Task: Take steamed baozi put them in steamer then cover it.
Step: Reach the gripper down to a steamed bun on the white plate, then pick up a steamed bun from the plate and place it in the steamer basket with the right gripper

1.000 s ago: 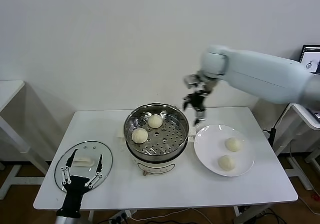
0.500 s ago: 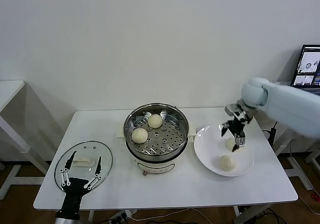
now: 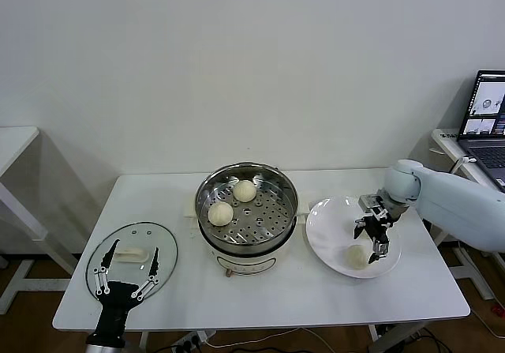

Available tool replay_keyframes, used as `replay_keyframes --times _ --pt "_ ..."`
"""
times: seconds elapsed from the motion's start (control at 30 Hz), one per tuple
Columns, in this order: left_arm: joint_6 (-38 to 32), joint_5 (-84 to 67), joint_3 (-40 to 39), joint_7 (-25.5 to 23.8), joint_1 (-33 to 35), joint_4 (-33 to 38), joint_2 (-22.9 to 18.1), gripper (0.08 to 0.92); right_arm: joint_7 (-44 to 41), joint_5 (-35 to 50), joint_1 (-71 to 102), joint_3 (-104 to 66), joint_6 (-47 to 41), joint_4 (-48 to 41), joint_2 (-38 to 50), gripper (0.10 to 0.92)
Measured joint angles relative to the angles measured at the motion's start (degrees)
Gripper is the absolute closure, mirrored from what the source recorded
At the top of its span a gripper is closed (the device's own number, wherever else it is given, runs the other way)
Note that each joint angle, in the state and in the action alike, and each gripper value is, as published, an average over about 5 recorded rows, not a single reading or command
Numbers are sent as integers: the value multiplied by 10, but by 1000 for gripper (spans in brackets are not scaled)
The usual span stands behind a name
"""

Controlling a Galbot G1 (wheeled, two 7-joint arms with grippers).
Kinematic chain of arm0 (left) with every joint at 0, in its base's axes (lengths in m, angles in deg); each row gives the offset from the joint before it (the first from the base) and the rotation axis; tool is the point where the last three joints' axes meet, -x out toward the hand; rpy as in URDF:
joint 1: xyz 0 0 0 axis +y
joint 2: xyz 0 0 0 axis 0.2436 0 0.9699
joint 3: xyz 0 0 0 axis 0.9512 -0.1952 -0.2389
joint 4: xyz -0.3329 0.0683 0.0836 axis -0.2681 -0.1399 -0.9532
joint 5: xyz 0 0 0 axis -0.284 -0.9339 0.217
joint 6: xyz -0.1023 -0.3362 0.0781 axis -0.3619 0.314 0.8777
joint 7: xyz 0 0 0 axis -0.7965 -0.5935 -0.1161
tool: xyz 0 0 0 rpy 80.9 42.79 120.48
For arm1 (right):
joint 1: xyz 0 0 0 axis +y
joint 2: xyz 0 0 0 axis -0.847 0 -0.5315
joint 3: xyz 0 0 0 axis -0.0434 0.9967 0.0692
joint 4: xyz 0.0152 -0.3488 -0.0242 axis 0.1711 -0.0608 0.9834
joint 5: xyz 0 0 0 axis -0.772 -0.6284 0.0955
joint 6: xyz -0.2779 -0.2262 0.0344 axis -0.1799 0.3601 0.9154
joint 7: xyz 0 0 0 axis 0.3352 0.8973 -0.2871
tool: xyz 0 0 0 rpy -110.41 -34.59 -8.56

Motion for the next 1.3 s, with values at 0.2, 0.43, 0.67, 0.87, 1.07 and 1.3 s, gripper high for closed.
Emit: replay_keyframes --times 0.2,0.43,0.67,0.87,1.07,1.3 --pt "-1 0 2 1 0 -2 0 177 5 -5 17 -7 0 -9 -10 203" --pt "-1 0 2 1 -1 -3 0 177 7 -13 24 -12 0 -11 -15 270" --pt "-1 0 2 2 -2 -3 0 177 1 -19 13 -13 4 -1 -11 357" --pt "1 0 -1 2 -5 -3 1 177 -18 -21 -35 -13 26 15 -15 364" --pt "2 0 -5 2 -7 0 3 177 -40 -6 -132 8 82 34 -46 364" --pt "-1 0 -6 2 -4 1 5 177 -48 -3 -232 24 172 69 -109 364"
